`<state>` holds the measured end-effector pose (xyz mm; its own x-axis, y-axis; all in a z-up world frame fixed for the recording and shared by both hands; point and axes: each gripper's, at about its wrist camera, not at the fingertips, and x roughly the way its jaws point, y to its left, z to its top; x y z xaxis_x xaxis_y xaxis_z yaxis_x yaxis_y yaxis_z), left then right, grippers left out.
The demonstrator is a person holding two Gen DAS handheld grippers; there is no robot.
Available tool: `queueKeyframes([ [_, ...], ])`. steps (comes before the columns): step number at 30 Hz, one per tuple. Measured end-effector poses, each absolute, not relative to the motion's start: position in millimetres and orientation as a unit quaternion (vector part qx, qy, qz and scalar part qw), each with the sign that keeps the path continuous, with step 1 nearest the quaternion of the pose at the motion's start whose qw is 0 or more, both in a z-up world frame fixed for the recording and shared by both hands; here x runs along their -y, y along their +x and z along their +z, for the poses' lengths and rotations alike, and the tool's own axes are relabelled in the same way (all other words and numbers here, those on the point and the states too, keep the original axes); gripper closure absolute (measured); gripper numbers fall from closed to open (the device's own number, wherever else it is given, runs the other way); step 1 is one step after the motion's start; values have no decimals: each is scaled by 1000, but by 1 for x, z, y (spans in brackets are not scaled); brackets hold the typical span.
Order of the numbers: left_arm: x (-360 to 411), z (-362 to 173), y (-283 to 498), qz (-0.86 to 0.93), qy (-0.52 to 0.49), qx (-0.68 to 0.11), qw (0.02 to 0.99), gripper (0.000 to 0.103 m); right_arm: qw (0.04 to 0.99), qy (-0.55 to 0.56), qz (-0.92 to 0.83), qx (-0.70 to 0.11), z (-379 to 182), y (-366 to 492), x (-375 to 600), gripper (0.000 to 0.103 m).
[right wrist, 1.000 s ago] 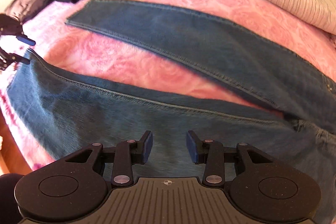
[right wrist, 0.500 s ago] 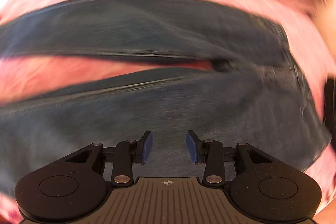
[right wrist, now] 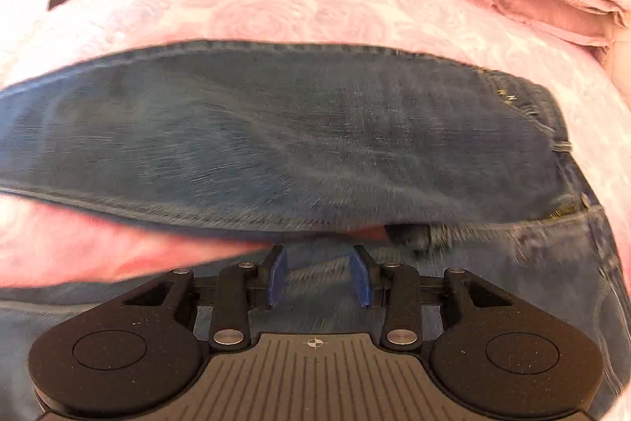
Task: Fold clothes
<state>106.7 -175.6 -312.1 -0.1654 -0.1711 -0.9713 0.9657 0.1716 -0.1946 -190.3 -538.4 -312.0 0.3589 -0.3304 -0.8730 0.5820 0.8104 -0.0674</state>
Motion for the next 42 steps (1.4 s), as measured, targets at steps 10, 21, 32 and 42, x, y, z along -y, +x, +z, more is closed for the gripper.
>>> queueKeyframes([
  [10, 84, -290, 58, -556, 328, -551, 529, 56, 801, 152, -218, -536, -284, -248, 408, 63],
  [21, 77, -318, 39, -627, 253, -543, 498, 97, 784, 121, -200, -575, -296, -247, 309, 25],
  [32, 64, -296, 80, -570, 240, -618, 485, 103, 782, 160, -198, -569, -310, -263, 293, 24],
  [42, 82, -281, 33, -633, 299, -464, 542, 81, 805, 151, -161, -550, -309, -263, 290, 24],
])
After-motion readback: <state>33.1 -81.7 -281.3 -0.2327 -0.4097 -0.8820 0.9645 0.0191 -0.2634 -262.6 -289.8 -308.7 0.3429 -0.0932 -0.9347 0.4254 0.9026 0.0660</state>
